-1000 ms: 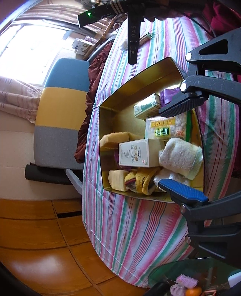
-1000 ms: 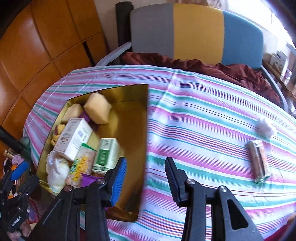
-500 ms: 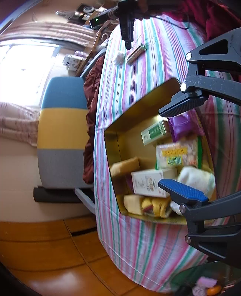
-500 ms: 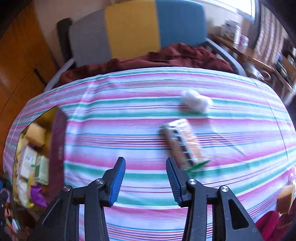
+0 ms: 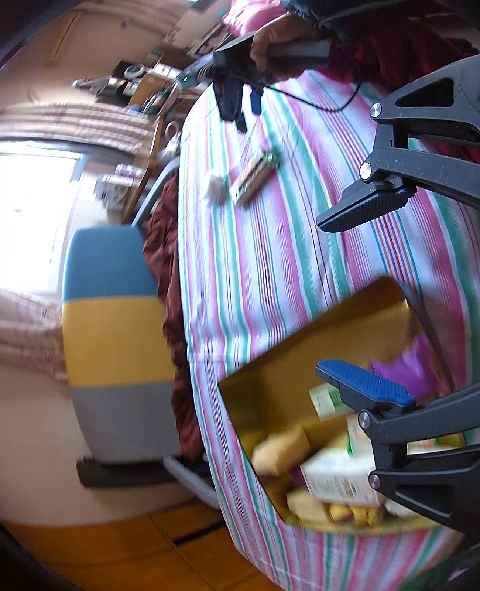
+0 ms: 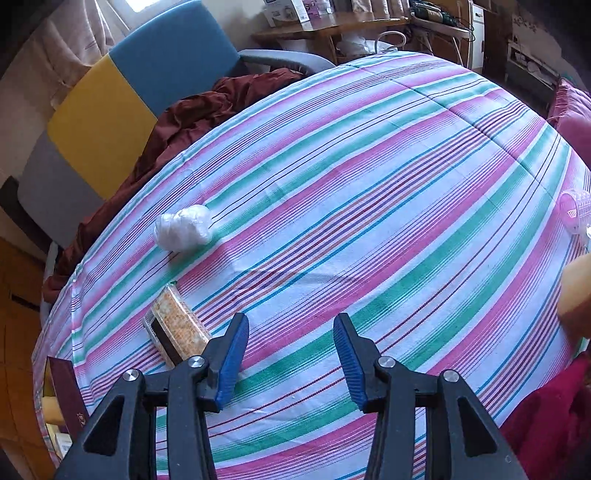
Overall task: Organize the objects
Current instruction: 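Move both grippers back toward the cracker pack and plastic bag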
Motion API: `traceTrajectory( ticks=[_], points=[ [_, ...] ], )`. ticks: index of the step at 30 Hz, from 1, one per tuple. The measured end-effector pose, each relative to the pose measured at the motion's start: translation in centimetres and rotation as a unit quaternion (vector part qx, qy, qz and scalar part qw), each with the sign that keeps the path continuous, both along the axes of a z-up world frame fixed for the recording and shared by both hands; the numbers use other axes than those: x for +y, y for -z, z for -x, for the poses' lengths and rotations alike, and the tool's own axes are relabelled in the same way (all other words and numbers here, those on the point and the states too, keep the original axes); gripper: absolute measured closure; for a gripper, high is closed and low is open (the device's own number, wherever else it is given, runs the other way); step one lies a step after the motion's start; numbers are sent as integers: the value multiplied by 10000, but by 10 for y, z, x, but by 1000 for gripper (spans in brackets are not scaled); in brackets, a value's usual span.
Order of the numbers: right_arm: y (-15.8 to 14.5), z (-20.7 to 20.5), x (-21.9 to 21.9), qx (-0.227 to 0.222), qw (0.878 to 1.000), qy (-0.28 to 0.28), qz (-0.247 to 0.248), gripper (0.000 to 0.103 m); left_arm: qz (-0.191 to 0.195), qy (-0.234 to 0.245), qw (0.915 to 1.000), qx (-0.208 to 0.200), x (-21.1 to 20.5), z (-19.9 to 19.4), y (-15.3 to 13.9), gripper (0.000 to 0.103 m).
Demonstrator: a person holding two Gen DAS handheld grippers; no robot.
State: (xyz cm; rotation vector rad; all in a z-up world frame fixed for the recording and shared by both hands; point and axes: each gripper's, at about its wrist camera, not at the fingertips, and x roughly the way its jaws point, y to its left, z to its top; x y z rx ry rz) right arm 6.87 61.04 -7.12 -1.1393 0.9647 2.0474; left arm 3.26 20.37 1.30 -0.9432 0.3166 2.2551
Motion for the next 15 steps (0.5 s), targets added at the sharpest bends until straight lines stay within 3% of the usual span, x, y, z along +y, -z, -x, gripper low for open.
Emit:
traceTrajectory(
  ticks=[6,15],
  points=[
    [-8,-4,-2,202,9998,-12,72,47,74,429,9978,-509,57,3,11,30],
    [-14,-15,7,489,9983,214,220,47,381,693,9915,-1032,131,16,39,30]
  ],
)
